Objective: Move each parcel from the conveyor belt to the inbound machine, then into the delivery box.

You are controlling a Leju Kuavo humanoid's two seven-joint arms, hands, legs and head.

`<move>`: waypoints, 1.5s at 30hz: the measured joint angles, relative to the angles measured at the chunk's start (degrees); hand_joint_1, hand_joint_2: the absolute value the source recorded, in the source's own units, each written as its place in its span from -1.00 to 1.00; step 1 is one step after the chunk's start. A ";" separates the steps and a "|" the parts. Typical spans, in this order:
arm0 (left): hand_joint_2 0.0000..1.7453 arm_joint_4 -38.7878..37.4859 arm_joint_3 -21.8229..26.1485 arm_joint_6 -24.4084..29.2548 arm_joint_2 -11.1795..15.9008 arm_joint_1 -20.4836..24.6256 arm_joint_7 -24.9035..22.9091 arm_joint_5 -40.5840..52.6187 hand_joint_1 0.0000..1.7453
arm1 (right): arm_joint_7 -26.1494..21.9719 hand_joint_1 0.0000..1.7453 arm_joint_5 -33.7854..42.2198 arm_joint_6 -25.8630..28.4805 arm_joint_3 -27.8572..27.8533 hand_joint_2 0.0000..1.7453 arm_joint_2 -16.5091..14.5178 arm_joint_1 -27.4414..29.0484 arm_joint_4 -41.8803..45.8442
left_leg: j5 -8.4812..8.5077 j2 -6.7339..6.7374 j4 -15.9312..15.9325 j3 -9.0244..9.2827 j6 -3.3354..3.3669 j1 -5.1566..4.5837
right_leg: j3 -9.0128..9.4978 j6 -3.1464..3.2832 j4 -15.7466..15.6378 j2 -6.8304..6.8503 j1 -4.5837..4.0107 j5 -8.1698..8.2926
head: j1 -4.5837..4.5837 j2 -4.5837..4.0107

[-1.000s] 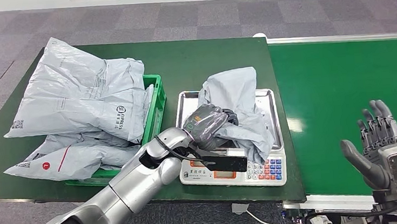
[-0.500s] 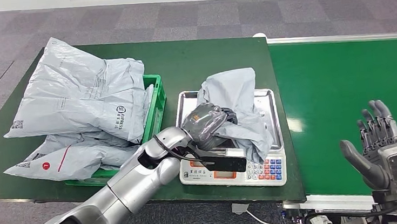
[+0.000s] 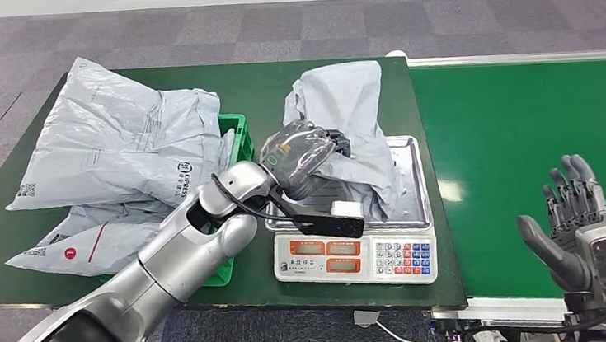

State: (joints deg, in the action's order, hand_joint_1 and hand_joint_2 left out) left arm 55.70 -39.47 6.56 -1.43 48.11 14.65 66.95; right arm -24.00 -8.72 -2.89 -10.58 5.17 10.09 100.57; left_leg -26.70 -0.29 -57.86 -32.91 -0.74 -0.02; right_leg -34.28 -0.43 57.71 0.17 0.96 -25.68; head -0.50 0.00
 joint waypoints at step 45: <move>1.00 8.64 2.49 -5.30 24.19 7.23 -3.97 8.15 1.00 | -1.46 -1.00 0.89 -3.56 -1.52 1.00 -2.55 -0.19 0.30 | 0.01 0.20 0.03 0.00 -0.08 0.06 | -0.08 0.04 0.05 -0.26 -0.05 0.00 | -0.01 0.00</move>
State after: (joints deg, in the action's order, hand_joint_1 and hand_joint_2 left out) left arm 64.34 -36.98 1.26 22.76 55.35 10.68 75.10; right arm -25.46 -7.83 -6.44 -12.10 2.62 9.90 100.87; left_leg -26.69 -0.09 -57.84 -32.91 -0.82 0.04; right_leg -34.36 -0.40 57.76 -0.09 0.91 -25.69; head -0.51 0.00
